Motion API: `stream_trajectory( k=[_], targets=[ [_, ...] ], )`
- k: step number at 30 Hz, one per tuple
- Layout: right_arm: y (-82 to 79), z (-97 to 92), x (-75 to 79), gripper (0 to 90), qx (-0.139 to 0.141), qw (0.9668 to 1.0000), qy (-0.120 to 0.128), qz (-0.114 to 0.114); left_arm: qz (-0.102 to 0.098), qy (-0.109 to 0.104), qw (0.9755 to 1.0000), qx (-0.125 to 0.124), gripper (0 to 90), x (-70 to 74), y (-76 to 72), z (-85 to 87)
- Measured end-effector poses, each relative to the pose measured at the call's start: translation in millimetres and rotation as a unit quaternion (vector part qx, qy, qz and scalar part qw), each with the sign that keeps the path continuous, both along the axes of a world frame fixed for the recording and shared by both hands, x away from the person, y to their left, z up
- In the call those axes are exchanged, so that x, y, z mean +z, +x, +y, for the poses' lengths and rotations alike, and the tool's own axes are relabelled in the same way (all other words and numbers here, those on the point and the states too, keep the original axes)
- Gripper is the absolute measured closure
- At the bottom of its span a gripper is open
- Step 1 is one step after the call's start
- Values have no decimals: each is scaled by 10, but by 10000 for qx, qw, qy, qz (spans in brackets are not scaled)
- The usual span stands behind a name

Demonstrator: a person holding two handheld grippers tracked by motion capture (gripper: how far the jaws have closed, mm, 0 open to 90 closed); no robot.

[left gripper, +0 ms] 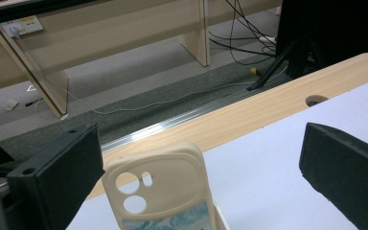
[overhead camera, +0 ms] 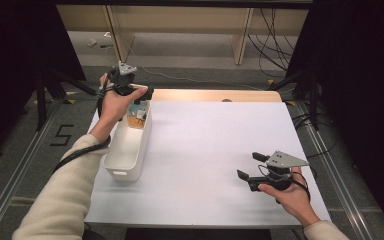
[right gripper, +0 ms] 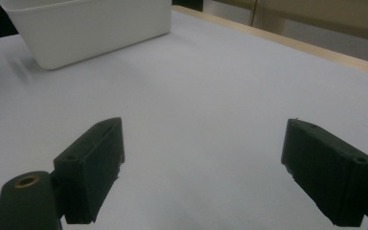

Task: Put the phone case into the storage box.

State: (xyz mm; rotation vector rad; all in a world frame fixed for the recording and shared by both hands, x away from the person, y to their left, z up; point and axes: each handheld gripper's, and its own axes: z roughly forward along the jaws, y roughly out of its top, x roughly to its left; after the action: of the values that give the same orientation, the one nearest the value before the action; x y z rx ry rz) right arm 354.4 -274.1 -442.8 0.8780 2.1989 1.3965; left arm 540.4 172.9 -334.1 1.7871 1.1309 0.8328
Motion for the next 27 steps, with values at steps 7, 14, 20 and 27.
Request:
stream_trajectory(
  k=[7, 14, 20, 27],
  targets=[
    [-2, 1, 3, 157, -4, 10000, 1, 1, -36, -35, 9998, -186, 5, 1, -150, 1],
    [-2, 0, 3, 156, -4, 10000, -2, 9, -47, -38, 9996, -275, 5, -19, -286, 13],
    [-3, -1, 5, 156, -8, 10000, 1, -6, -2, -11, 9995, -322, 5, -73, -375, 36],
    [-4, 0, 5, 157, -6, 10000, 1, 2, -5, -20, 9993, -369, 5, -121, -478, 59]
  ],
)
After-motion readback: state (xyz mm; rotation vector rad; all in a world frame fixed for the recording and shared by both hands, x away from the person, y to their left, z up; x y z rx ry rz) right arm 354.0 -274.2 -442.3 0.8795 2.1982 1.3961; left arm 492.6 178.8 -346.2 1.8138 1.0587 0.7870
